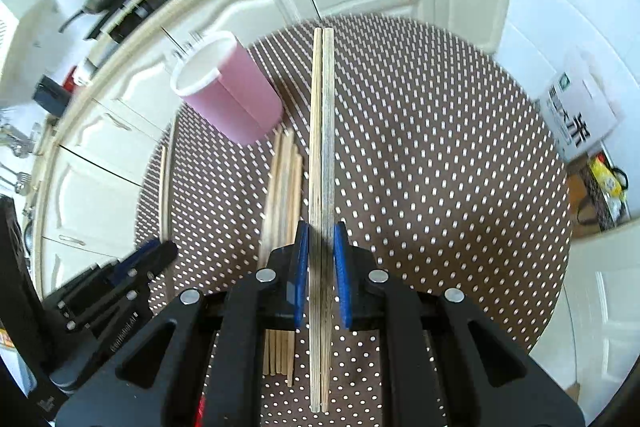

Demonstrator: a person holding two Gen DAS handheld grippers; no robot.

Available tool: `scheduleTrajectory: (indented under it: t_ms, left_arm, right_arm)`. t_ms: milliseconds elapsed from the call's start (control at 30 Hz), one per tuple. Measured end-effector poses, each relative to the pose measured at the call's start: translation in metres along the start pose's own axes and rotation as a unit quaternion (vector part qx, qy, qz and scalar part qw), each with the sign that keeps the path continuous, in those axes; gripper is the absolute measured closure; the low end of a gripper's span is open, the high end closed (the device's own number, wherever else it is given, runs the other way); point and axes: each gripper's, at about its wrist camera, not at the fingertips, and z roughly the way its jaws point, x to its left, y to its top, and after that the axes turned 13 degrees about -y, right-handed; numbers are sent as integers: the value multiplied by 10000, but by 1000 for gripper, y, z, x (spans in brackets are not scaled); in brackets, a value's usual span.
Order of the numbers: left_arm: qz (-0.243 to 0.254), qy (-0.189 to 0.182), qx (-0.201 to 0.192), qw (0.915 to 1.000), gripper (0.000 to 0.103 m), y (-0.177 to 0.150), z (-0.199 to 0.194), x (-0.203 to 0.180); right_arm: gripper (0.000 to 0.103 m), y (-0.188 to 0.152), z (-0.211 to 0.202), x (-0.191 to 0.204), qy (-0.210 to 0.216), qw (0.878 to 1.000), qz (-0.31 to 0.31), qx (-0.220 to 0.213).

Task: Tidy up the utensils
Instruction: 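Close the right tool on the chopstick pair and lift it upright, then carry the chopsticks over the pink cup and lower them inside with the right tool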

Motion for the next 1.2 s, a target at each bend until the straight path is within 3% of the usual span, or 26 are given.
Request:
scheduleTrajectory:
  t_ms: [500, 800, 1200]
  left_arm:
    - [-252, 38, -1357, 9904, 91, 32, -70, -44]
    - [-128, 106, -2135, 9768, 91, 59, -112, -63]
    - [-52, 223, -2917, 9562, 91, 97, -149, -78]
  right_arm:
    - [91, 28, -75, -18, 619, 9890, 181, -1331]
    - [91, 55, -115, -18, 982, 9726, 222, -2095]
    - [91, 96, -144, -15, 1340, 9528, 316, -2707]
